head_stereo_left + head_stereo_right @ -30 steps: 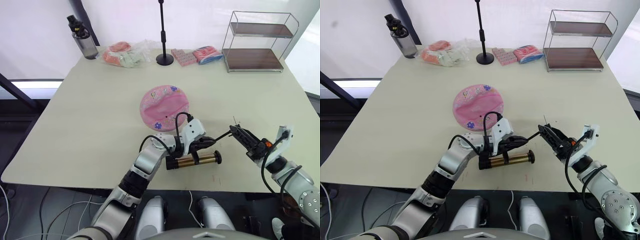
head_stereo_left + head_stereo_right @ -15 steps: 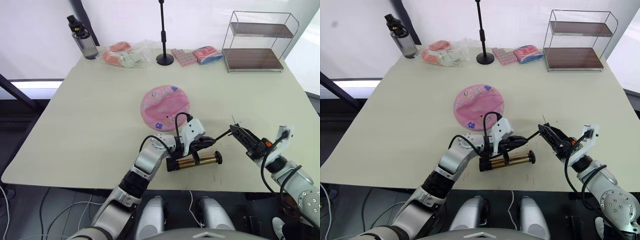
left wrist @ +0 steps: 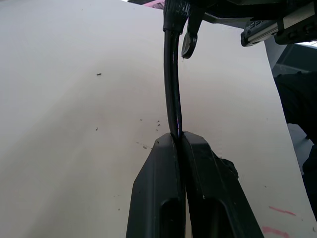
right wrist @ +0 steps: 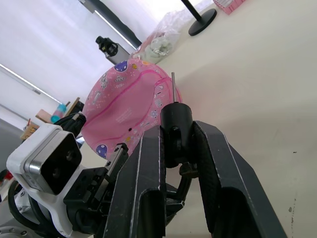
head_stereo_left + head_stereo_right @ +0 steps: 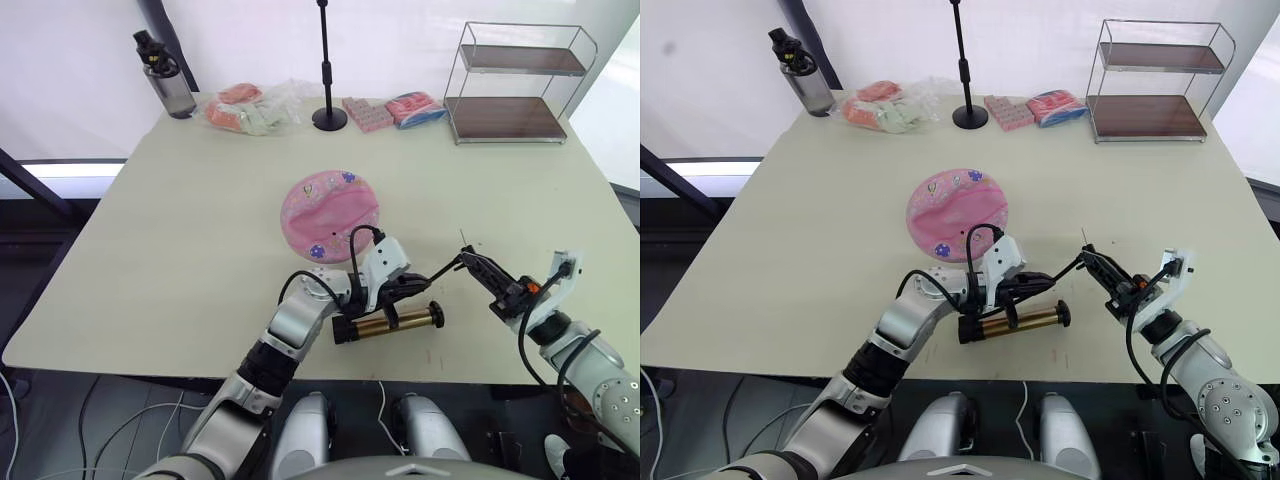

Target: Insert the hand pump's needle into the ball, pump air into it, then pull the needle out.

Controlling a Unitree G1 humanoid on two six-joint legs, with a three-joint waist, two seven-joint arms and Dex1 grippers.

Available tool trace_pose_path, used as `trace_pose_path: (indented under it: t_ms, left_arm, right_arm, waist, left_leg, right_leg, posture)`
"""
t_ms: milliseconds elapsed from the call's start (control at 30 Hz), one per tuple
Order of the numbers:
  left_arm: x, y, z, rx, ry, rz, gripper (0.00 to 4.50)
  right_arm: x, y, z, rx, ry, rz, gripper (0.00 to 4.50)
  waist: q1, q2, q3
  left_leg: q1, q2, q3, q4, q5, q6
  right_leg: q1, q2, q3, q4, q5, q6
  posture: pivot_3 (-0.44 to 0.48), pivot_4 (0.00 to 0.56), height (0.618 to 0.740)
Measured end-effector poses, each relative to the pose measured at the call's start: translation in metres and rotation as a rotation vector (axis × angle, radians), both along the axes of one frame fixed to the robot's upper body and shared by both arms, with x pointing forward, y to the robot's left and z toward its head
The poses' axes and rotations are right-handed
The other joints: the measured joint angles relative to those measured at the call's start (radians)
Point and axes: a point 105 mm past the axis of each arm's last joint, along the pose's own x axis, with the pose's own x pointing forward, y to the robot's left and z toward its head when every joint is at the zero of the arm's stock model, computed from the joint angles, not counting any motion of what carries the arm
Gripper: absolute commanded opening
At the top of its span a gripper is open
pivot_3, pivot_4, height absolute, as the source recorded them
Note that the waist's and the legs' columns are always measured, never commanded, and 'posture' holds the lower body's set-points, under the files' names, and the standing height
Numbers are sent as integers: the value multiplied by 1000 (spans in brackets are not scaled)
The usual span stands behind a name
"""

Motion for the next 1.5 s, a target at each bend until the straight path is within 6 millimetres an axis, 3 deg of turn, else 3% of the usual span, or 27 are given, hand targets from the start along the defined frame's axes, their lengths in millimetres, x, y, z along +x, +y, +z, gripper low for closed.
trace_pose_path:
  t_ms: [633, 767, 833, 867, 900, 967, 1000, 1267, 1500]
  left_arm:
    - [-1, 4, -2, 13, 1, -16, 0]
    - [-2, 6, -2, 13, 8, -26, 1294]
    - [-1, 9, -2, 15, 8, -24, 2463]
    - [-1, 10, -1, 14, 5, -21, 2631]
    - [-1, 11, 1, 7, -14, -22, 3348]
    - [-2, 12, 7, -1, -46, -30, 4255]
    - [-2, 12, 8, -4, -53, -32, 4468]
    - [-10, 37, 36, -43, -150, -51, 4468]
    - [3, 96, 78, -23, -257, 60, 4468]
  right_arm:
    - [-3, -2, -5, -41, -15, 32, 296]
    - [0, -3, 0, -69, -63, 23, 296]
    - [1, -6, 4, -89, -94, 14, 296]
    - [1, -6, 4, -96, -99, 16, 296]
    - [0, -6, 5, -112, -111, 22, 296]
    - [-1, -7, 6, -137, -131, 28, 296]
    - [-1, -8, 7, -142, -135, 28, 296]
    - [-6, -2, 21, -302, -259, 110, 296]
    - [-9, 12, 27, -633, -478, 278, 296]
  waist:
    - [0, 0, 0]
    - [0, 0, 0]
    - [0, 0, 0]
    - [0, 0, 0]
    - [0, 0, 0]
    - [1, 0, 0]
    - [1, 0, 0]
    - [0, 1, 0]
    - [2, 0, 1]
  left_leg:
    - [0, 0, 0, 0, 0, 0]
    - [0, 0, 0, 0, 0, 0]
    - [0, 0, 0, 0, 0, 0]
    - [0, 0, 0, 0, 0, 0]
    - [0, 0, 0, 0, 0, 0]
    - [0, 0, 0, 0, 0, 0]
    - [0, 0, 0, 0, 0, 0]
    - [0, 0, 1, 0, 0, 0]
    - [0, -2, 8, 2, -4, 6]
  right_leg:
    - [0, 0, 0, 0, 0, 0]
    - [0, 0, 0, 0, 0, 0]
    - [0, 0, 0, 0, 0, 0]
    - [0, 0, 0, 0, 0, 0]
    - [0, 0, 0, 0, 0, 0]
    - [0, 0, 0, 0, 0, 0]
    - [0, 0, 0, 0, 0, 0]
    - [0, -2, 1, 0, 0, 0]
    - [-2, -9, 4, -1, -1, 4]
  posture:
    - [0, 150, 736]
    - [0, 150, 736]
    - [0, 150, 736]
    - [0, 150, 736]
    - [0, 150, 736]
    - [0, 150, 736]
    - [0, 150, 736]
    - [0, 150, 736]
    - [0, 150, 736]
